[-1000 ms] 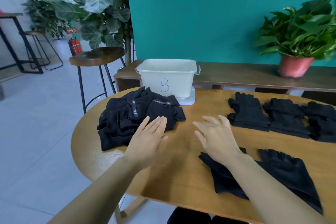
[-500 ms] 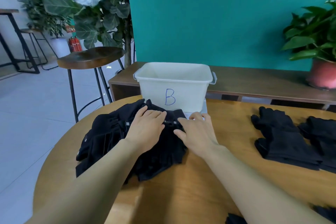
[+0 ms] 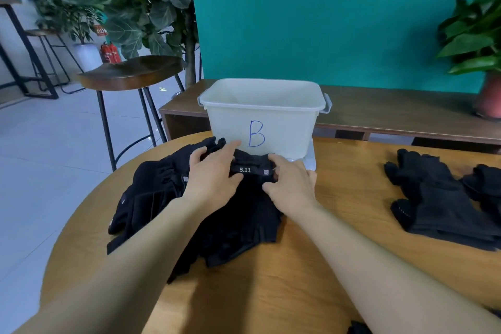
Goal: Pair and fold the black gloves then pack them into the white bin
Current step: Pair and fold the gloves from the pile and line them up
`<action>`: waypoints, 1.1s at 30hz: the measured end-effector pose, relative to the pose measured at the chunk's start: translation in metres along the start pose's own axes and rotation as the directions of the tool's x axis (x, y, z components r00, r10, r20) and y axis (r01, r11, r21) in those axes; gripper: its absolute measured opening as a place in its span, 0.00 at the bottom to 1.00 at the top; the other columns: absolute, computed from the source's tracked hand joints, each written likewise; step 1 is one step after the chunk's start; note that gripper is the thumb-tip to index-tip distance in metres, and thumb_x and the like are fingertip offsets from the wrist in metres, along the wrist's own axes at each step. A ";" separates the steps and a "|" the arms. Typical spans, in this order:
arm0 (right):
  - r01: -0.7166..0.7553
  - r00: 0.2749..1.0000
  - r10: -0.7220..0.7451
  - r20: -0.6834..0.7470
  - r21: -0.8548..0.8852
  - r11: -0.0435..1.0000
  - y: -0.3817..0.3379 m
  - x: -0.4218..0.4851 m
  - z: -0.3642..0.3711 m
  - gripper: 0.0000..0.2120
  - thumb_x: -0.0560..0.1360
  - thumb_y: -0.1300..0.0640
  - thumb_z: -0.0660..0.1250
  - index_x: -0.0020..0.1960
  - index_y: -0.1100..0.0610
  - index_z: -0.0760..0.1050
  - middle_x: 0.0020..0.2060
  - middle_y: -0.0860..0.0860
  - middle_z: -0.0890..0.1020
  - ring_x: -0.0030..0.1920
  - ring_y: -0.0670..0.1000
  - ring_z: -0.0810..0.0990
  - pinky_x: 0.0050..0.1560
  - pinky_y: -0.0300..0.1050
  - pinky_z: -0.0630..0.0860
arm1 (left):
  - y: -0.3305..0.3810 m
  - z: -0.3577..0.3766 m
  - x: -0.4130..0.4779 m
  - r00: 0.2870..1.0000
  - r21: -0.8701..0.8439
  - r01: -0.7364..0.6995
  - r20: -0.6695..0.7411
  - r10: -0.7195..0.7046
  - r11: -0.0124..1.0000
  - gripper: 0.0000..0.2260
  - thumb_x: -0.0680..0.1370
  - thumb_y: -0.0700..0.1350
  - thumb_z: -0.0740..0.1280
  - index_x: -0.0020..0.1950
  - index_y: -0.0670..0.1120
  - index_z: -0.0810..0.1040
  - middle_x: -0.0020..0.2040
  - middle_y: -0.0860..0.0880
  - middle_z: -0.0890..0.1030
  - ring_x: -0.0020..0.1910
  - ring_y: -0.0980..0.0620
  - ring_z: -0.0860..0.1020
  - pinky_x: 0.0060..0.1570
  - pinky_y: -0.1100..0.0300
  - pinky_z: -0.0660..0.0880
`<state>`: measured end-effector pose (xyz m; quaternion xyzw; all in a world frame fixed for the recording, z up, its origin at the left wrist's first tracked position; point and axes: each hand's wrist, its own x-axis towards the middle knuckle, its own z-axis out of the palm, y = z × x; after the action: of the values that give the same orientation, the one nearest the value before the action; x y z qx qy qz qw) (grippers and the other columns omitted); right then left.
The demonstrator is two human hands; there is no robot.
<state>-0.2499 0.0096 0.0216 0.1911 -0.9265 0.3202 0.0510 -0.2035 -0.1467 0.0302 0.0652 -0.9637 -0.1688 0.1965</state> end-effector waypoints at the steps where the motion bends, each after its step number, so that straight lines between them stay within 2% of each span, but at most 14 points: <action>1: -0.037 0.999 0.036 0.012 0.064 0.997 -0.002 -0.003 -0.006 0.21 0.72 0.61 0.67 0.63 0.47 0.73 0.39 0.43 0.74 0.56 0.50 0.71 0.51 0.45 0.57 | 0.001 -0.006 -0.001 1.000 -0.099 0.025 -0.002 -0.025 0.995 0.29 0.77 0.45 0.70 0.76 0.53 0.64 0.54 0.53 0.80 0.58 0.56 0.75 0.76 0.55 0.49; 3: -0.102 0.994 0.090 0.060 0.236 0.966 -0.005 -0.005 -0.021 0.17 0.70 0.63 0.70 0.56 0.48 0.79 0.37 0.43 0.79 0.52 0.51 0.78 0.51 0.44 0.67 | 0.006 -0.021 -0.001 0.995 -0.339 0.094 0.046 -0.084 0.936 0.28 0.75 0.42 0.74 0.73 0.51 0.69 0.50 0.53 0.82 0.52 0.55 0.79 0.71 0.52 0.66; 5: -0.145 0.987 0.096 0.130 0.448 0.882 -0.009 -0.017 -0.048 0.12 0.69 0.68 0.70 0.48 0.55 0.82 0.38 0.49 0.83 0.43 0.52 0.82 0.48 0.42 0.78 | 0.021 -0.045 -0.008 0.984 -0.554 0.162 0.151 -0.093 0.817 0.26 0.73 0.38 0.75 0.70 0.47 0.74 0.48 0.51 0.84 0.50 0.52 0.82 0.62 0.52 0.75; 7: -0.177 0.976 0.083 0.201 0.512 0.841 -0.015 -0.033 -0.081 0.07 0.71 0.71 0.70 0.47 0.63 0.81 0.36 0.52 0.81 0.34 0.49 0.78 0.33 0.33 0.75 | 0.041 -0.069 -0.018 0.976 -0.663 0.187 0.210 -0.060 0.725 0.18 0.73 0.34 0.74 0.62 0.45 0.80 0.46 0.50 0.86 0.46 0.53 0.84 0.53 0.57 0.80; 8: -0.192 0.970 0.086 0.227 0.504 0.842 -0.018 -0.042 -0.098 0.05 0.72 0.70 0.70 0.47 0.64 0.81 0.36 0.53 0.80 0.32 0.47 0.77 0.29 0.32 0.72 | 0.051 -0.080 -0.024 0.972 -0.683 0.191 0.231 -0.040 0.705 0.14 0.73 0.34 0.74 0.56 0.46 0.83 0.44 0.49 0.86 0.44 0.53 0.84 0.49 0.60 0.80; 10: -0.211 0.958 0.084 0.275 0.473 0.856 -0.019 -0.060 -0.129 0.05 0.72 0.66 0.72 0.47 0.63 0.81 0.41 0.54 0.84 0.37 0.48 0.80 0.33 0.35 0.75 | 0.072 -0.100 -0.037 0.961 -0.687 0.196 0.278 0.004 0.700 0.09 0.73 0.35 0.74 0.51 0.46 0.84 0.44 0.48 0.87 0.43 0.51 0.85 0.45 0.61 0.81; 12: -0.209 0.951 0.069 0.302 0.462 0.862 -0.014 -0.078 -0.152 0.08 0.72 0.62 0.73 0.50 0.60 0.82 0.47 0.53 0.85 0.48 0.50 0.81 0.46 0.41 0.75 | 0.090 -0.112 -0.051 0.948 -0.688 0.199 0.315 0.040 0.698 0.09 0.74 0.36 0.74 0.52 0.45 0.84 0.45 0.47 0.87 0.43 0.51 0.85 0.45 0.61 0.81; 13: -0.210 0.948 0.063 0.312 0.464 0.861 -0.012 -0.088 -0.162 0.07 0.72 0.59 0.73 0.49 0.58 0.83 0.49 0.50 0.85 0.51 0.49 0.80 0.49 0.43 0.72 | 0.100 -0.116 -0.058 0.942 -0.700 0.209 0.331 0.051 0.683 0.09 0.74 0.36 0.74 0.52 0.44 0.84 0.45 0.47 0.86 0.42 0.51 0.85 0.42 0.62 0.80; 15: -0.215 0.942 0.047 0.333 0.486 0.847 -0.009 -0.111 -0.179 0.03 0.74 0.55 0.72 0.47 0.53 0.82 0.47 0.45 0.85 0.50 0.45 0.79 0.47 0.41 0.67 | 0.118 -0.121 -0.072 0.931 -0.722 0.223 0.357 0.077 0.656 0.09 0.73 0.35 0.73 0.52 0.43 0.84 0.44 0.46 0.86 0.39 0.53 0.84 0.38 0.63 0.80; 17: -0.220 0.942 0.054 0.332 0.488 0.844 -0.004 -0.132 -0.192 0.04 0.76 0.54 0.70 0.47 0.52 0.83 0.45 0.45 0.86 0.49 0.44 0.80 0.46 0.39 0.67 | 0.136 -0.121 -0.084 0.920 -0.719 0.222 0.378 0.101 0.659 0.08 0.73 0.34 0.74 0.50 0.43 0.84 0.43 0.46 0.86 0.39 0.52 0.84 0.40 0.63 0.81; 22: -0.217 0.960 0.085 0.267 0.516 0.829 0.012 -0.173 -0.214 0.04 0.76 0.58 0.71 0.48 0.58 0.84 0.42 0.49 0.86 0.43 0.46 0.84 0.46 0.39 0.76 | 0.169 -0.118 -0.106 0.916 -0.660 0.156 0.374 0.142 0.735 0.06 0.73 0.36 0.75 0.48 0.44 0.84 0.42 0.48 0.86 0.39 0.54 0.83 0.46 0.63 0.80; 27: -0.186 0.978 0.098 0.186 0.549 0.815 0.027 -0.196 -0.227 0.04 0.76 0.60 0.71 0.44 0.57 0.83 0.37 0.48 0.86 0.36 0.44 0.84 0.37 0.35 0.78 | 0.196 -0.116 -0.119 0.926 -0.649 0.072 0.325 0.190 0.757 0.08 0.73 0.35 0.75 0.45 0.47 0.83 0.39 0.52 0.86 0.37 0.59 0.82 0.41 0.70 0.77; 31: -0.168 0.983 0.099 0.151 0.559 0.812 0.035 -0.206 -0.237 0.05 0.76 0.61 0.71 0.42 0.56 0.83 0.35 0.48 0.85 0.35 0.44 0.83 0.34 0.33 0.76 | 0.208 -0.112 -0.125 0.933 -0.651 0.059 0.305 0.190 0.757 0.08 0.72 0.36 0.75 0.45 0.48 0.83 0.43 0.49 0.86 0.43 0.52 0.84 0.51 0.59 0.79; 33: -0.165 0.984 0.099 0.146 0.557 0.814 0.039 -0.209 -0.240 0.05 0.76 0.61 0.71 0.42 0.56 0.83 0.36 0.48 0.85 0.36 0.44 0.84 0.35 0.33 0.76 | 0.214 -0.110 -0.127 0.938 -0.654 0.062 0.297 0.181 0.754 0.08 0.72 0.36 0.75 0.45 0.48 0.84 0.43 0.48 0.86 0.43 0.52 0.83 0.53 0.56 0.79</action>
<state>-0.0787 0.2521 0.1428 0.1502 -0.8020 0.5724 -0.0813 -0.0561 0.0450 0.1548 -0.0690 -0.8640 -0.4969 0.0416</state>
